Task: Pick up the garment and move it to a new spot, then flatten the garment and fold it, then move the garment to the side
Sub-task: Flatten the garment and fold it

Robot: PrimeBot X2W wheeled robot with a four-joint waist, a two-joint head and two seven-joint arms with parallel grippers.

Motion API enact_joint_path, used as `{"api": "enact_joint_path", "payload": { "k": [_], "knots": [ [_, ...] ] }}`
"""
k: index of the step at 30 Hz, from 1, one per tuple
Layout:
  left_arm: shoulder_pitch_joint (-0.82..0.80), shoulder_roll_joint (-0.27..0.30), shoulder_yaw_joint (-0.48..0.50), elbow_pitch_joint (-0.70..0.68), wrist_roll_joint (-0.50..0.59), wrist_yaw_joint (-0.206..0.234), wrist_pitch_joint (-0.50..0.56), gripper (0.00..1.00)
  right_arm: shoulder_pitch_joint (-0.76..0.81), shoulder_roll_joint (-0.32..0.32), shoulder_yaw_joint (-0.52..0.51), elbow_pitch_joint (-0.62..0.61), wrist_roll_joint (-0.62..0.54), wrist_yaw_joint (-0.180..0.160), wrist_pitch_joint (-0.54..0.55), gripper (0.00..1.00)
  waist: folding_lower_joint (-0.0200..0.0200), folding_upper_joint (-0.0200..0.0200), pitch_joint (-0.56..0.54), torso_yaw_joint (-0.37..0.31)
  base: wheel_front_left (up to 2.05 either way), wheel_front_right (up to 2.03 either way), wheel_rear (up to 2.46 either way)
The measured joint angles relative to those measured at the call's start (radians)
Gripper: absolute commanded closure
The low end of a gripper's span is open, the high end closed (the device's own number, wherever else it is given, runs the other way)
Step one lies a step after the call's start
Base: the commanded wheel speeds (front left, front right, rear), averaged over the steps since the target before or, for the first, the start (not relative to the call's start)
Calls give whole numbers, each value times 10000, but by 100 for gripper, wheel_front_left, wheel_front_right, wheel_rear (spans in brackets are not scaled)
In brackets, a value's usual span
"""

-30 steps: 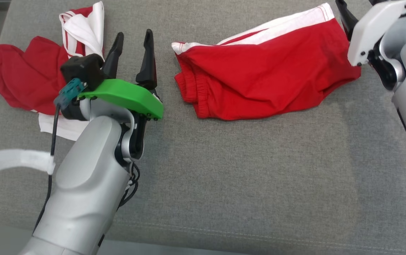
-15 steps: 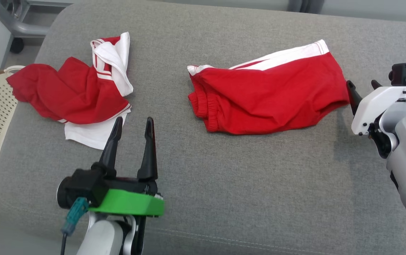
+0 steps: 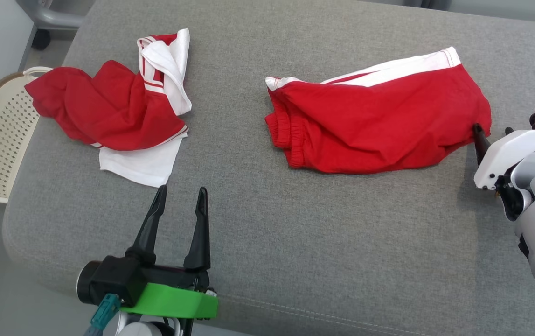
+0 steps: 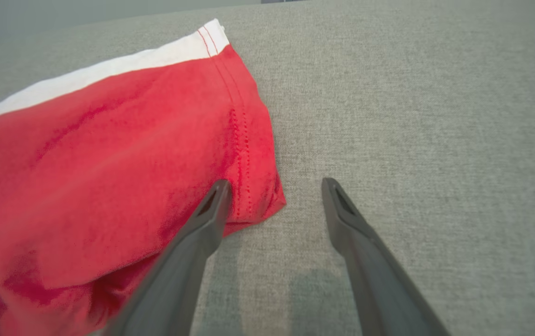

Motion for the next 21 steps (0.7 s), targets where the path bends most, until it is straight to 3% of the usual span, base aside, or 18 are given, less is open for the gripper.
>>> {"api": "enact_joint_path", "payload": {
  "k": [4,5,7,9,12,21],
  "knots": [
    [-30,-4,-61,-12,-98,13,0,0,-58,132,-316,261,48,0,-21,0,0,0,159,110,0,0,0],
    [-42,-4,-73,-10,-109,25,2,0,-91,159,-349,293,48,0,46,14,0,0,192,128,0,0,0],
    [-121,-4,-98,0,-148,63,2,0,-190,163,-422,351,46,0,102,56,0,0,258,152,0,0,0],
    [-205,-4,-157,4,-173,94,0,0,-246,186,-460,385,27,0,128,68,0,0,304,154,0,0,0],
    [-274,-6,-261,15,-188,98,2,0,-271,274,-472,428,-63,2,128,100,0,0,301,128,0,0,0],
    [-251,-12,-370,314,-343,148,0,0,-13,479,-414,489,-265,2,-215,100,0,0,1,-25,0,0,0]
  ]
}}
